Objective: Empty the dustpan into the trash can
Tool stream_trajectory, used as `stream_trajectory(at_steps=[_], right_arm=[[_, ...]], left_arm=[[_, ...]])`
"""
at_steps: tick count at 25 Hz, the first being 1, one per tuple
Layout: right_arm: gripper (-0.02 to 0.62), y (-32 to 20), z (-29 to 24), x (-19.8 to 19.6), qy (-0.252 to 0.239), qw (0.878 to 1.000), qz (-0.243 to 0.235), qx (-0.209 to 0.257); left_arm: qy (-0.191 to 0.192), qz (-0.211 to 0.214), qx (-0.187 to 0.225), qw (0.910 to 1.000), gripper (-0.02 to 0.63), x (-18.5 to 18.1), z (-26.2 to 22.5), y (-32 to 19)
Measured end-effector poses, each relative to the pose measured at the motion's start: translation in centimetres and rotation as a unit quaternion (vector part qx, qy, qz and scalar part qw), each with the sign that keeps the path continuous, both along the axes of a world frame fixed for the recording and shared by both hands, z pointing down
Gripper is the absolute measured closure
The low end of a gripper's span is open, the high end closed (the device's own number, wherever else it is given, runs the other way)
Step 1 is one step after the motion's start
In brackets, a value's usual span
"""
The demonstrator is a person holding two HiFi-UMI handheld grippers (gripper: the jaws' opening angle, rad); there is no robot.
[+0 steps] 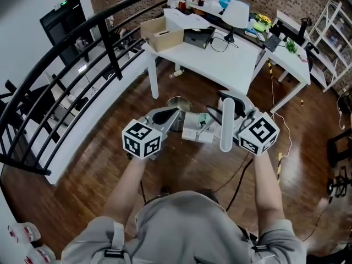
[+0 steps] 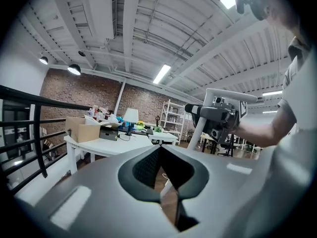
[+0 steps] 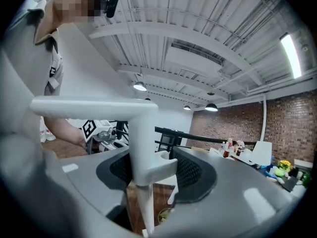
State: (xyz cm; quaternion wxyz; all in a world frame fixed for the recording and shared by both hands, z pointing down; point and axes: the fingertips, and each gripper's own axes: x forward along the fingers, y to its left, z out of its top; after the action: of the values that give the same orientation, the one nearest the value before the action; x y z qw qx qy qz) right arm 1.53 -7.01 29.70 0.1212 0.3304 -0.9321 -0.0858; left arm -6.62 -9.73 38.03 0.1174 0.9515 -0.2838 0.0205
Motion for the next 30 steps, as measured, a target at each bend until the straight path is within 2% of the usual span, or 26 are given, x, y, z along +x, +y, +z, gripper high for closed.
stream_trajectory(at_steps=[9, 18, 22, 26, 30], right_arm=[[0.394, -7.1, -0.3, -4.1, -0.020, 0.998, -0.065, -0.005], [0.394, -14.5, 2.1, -5.3, -0.054, 0.991, -0.117, -0.046], [0.394, -17.3, 3.5, -5.0, -0.079, 0.986, -0.126, -0.069], [0.394, -19.9, 3.1, -4.8, -0.102, 0.983, -0.133, -0.075], [0.394, -23.2, 2.4, -4.6, -0.122, 0.980, -0.130, -0.091]], left_arm=[[-0.002, -0.048, -0.008, 0.9988, 0.600, -3.6, 0.9, -5.5], [-0.040, -0.096, -0.056, 0.9930, 0.600, -3.2, 6.1, -10.9], [-0.060, -0.107, -0.075, 0.9896, 0.600, -2.6, 8.3, -12.2], [-0.065, -0.094, -0.086, 0.9897, 0.600, -1.4, 10.0, -14.1], [-0.057, -0.042, -0.090, 0.9935, 0.600, 1.0, 11.0, -16.6]])
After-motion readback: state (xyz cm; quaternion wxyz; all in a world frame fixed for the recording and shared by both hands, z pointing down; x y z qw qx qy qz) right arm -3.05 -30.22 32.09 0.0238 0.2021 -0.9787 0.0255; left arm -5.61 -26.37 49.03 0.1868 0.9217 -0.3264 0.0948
